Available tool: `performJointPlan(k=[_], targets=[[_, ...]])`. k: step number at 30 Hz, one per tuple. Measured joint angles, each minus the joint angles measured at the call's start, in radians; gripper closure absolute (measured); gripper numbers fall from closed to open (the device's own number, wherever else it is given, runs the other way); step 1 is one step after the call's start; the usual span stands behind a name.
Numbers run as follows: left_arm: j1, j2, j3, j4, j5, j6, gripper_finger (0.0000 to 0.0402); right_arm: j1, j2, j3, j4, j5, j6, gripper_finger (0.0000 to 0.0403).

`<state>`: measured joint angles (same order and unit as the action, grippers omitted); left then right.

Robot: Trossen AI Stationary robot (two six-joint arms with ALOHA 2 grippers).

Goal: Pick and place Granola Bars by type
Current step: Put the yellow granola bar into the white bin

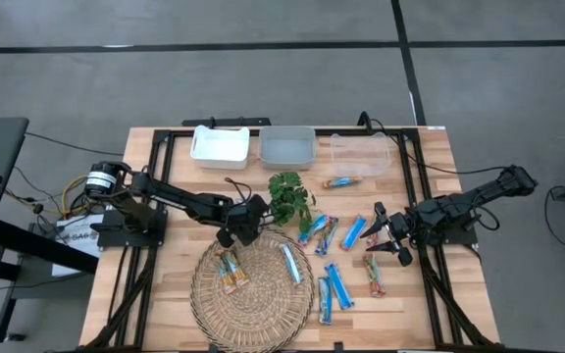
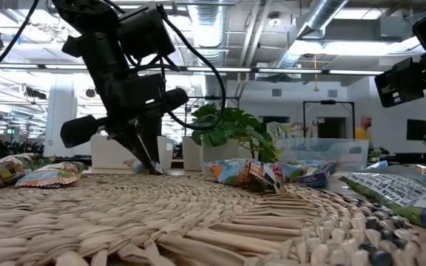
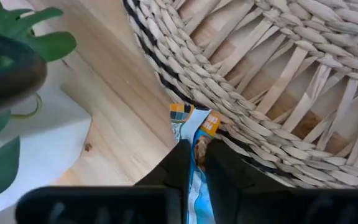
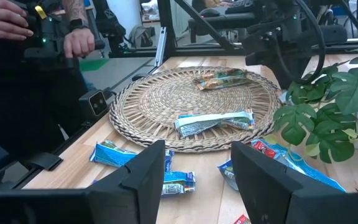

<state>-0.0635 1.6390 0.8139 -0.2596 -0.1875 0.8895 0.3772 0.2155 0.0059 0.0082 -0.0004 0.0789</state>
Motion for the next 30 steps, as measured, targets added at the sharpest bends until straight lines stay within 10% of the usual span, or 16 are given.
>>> performJointPlan(k=[30], targets=[[0.014,-0.37,0.0,0.018,-0.17,-0.854,0.038,0.0,0.0,0.0,0.0,0.0,0.0,0.0226]])
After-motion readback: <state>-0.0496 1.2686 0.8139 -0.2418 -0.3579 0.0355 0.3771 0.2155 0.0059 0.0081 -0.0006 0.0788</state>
